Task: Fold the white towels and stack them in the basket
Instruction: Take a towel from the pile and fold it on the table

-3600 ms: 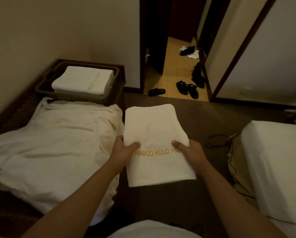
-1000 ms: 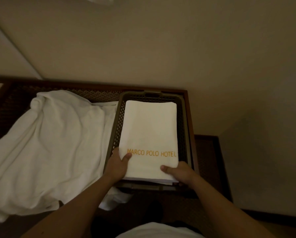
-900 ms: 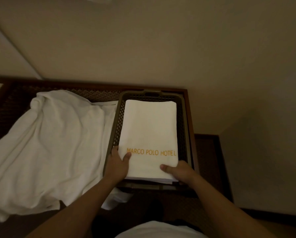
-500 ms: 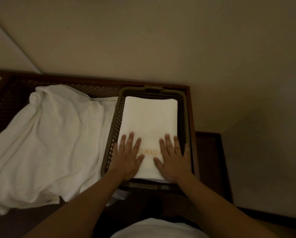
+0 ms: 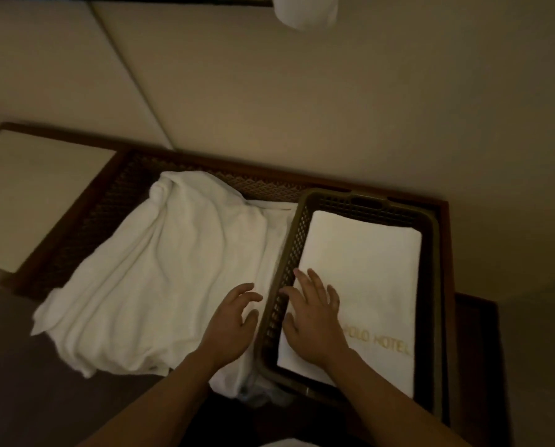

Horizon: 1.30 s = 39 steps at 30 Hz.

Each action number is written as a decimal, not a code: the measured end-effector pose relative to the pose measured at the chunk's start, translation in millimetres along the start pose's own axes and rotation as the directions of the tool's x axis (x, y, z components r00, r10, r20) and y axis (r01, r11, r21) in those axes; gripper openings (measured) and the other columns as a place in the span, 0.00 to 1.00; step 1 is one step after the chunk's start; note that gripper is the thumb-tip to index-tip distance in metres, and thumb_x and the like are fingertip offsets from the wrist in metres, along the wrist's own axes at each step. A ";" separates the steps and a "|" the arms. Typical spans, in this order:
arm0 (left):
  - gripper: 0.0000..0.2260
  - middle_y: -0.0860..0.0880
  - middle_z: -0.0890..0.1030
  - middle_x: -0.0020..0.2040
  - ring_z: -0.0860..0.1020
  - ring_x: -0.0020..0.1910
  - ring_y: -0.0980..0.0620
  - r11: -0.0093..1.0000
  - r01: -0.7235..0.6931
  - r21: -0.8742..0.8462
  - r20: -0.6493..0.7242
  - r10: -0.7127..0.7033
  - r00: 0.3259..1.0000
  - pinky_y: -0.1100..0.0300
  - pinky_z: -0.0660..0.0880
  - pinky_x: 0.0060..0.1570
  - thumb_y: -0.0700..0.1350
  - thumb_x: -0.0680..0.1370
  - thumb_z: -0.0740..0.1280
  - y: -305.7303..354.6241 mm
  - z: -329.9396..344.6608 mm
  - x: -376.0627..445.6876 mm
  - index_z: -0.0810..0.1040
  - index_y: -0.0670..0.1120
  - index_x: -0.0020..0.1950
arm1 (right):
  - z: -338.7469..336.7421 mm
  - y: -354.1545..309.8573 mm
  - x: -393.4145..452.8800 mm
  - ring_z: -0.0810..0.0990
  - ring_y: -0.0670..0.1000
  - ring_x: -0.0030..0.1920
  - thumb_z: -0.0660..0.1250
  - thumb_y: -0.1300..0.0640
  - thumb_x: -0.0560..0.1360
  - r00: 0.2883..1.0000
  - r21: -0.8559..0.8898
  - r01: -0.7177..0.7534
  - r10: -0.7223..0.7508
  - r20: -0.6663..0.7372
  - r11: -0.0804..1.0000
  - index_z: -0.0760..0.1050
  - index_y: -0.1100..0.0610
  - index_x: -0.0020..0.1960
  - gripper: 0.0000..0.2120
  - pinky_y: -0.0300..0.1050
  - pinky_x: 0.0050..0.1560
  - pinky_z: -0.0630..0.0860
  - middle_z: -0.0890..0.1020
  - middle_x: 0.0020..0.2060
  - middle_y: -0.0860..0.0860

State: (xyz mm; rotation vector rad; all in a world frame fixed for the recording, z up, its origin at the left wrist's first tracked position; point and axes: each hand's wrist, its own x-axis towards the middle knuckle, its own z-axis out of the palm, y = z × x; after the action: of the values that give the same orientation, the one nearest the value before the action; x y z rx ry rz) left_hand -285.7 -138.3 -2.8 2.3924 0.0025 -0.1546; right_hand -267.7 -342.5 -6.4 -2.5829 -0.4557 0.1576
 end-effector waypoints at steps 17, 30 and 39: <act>0.21 0.47 0.68 0.75 0.69 0.71 0.43 0.978 -0.168 0.125 0.439 0.098 0.893 0.49 0.67 0.71 0.48 0.82 0.64 -120.7 -68.0 265.4 0.68 0.51 0.75 | 80.4 -89.7 178.3 0.59 0.55 0.78 0.62 0.50 0.79 0.732 0.151 -0.682 0.667 0.139 0.716 0.64 0.52 0.76 0.26 0.52 0.77 0.58 0.59 0.79 0.54; 0.08 0.52 0.79 0.60 0.73 0.64 0.45 0.787 -0.535 0.307 0.383 0.413 0.826 0.45 0.64 0.63 0.40 0.77 0.67 -139.3 -41.7 293.0 0.81 0.54 0.47 | 103.0 -124.0 148.7 0.66 0.53 0.74 0.64 0.53 0.75 0.511 0.348 -0.821 0.854 0.096 0.452 0.68 0.53 0.72 0.25 0.48 0.73 0.66 0.64 0.75 0.52; 0.26 0.46 0.58 0.79 0.62 0.74 0.43 0.607 -0.675 0.421 0.719 0.231 0.656 0.47 0.61 0.71 0.51 0.84 0.60 -149.7 -42.7 292.2 0.57 0.58 0.80 | 136.4 -158.9 136.3 0.58 0.53 0.78 0.63 0.54 0.79 0.486 0.328 -0.843 0.865 0.122 0.427 0.62 0.48 0.76 0.26 0.56 0.75 0.61 0.52 0.81 0.51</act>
State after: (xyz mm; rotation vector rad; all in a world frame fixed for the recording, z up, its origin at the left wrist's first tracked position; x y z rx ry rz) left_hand 2.3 -11.6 -105.8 2.8038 -1.2163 -0.7740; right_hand -212.7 -102.3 -47.7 -2.1815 0.9235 0.4547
